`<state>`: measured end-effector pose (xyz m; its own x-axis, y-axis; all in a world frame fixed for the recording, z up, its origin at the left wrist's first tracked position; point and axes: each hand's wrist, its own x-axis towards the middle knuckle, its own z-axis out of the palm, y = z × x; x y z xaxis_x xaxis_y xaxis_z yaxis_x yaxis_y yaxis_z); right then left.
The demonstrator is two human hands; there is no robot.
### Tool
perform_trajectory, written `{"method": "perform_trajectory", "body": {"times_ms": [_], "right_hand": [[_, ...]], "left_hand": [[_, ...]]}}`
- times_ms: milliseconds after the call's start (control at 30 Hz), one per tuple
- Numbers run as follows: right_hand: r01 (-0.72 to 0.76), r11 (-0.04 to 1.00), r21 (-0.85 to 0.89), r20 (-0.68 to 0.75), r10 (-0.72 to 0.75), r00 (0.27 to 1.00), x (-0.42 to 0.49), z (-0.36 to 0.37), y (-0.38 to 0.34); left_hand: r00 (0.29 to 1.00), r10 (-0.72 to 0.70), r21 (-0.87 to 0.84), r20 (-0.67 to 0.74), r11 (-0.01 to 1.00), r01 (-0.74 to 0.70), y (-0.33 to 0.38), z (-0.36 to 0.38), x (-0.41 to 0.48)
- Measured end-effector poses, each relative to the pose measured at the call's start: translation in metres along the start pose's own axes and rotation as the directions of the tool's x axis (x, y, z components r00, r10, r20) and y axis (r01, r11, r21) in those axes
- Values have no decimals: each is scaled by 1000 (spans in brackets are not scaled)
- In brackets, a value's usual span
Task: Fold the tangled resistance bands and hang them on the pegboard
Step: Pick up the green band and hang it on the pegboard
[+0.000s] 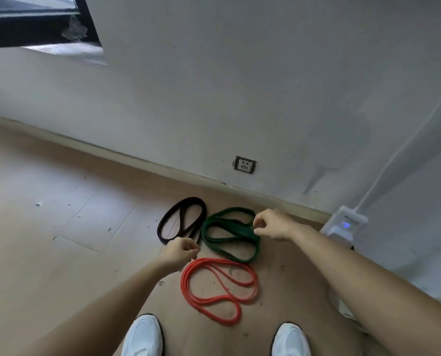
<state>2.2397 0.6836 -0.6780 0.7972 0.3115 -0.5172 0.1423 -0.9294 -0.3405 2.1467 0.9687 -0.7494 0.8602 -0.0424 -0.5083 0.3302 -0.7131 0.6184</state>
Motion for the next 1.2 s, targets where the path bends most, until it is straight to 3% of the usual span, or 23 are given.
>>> {"method": "perform_trajectory", "body": {"times_ms": [100, 267, 533, 667, 767, 867, 967, 1067, 1200], "right_hand": [[-11, 1000, 9, 38, 11, 999, 29, 23, 15], [-45, 995, 85, 63, 40, 997, 81, 71, 35], [1, 979, 204, -103, 20, 994, 172, 118, 49], [61, 998, 33, -139, -56, 989, 216, 128, 52], [82, 989, -120, -77, -92, 993, 235, 137, 49], [87, 958, -273, -113, -122, 986, 244, 139, 51], [99, 944, -316, -126, -146, 981, 243, 139, 50], [121, 959, -256, -106, -152, 983, 233, 141, 46], [95, 992, 77, -123, -85, 989, 208, 118, 50]], "left_hand": [[1000, -21, 2, -19, 1000, 21, -1, 16, 26], [967, -135, -33, -215, 991, 131, -4, 39, 77], [908, -311, -175, -281, 947, 270, -26, 78, 157], [874, -345, -214, -342, 934, 285, -36, 96, 182], [871, -327, -188, -365, 943, 276, -41, 106, 191], [879, -305, -142, -366, 952, 271, -41, 111, 195], [876, -338, -156, -343, 940, 302, -37, 111, 199], [872, -383, -219, -306, 919, 327, -32, 107, 198], [913, -330, -265, -239, 927, 266, -27, 96, 186]]}}
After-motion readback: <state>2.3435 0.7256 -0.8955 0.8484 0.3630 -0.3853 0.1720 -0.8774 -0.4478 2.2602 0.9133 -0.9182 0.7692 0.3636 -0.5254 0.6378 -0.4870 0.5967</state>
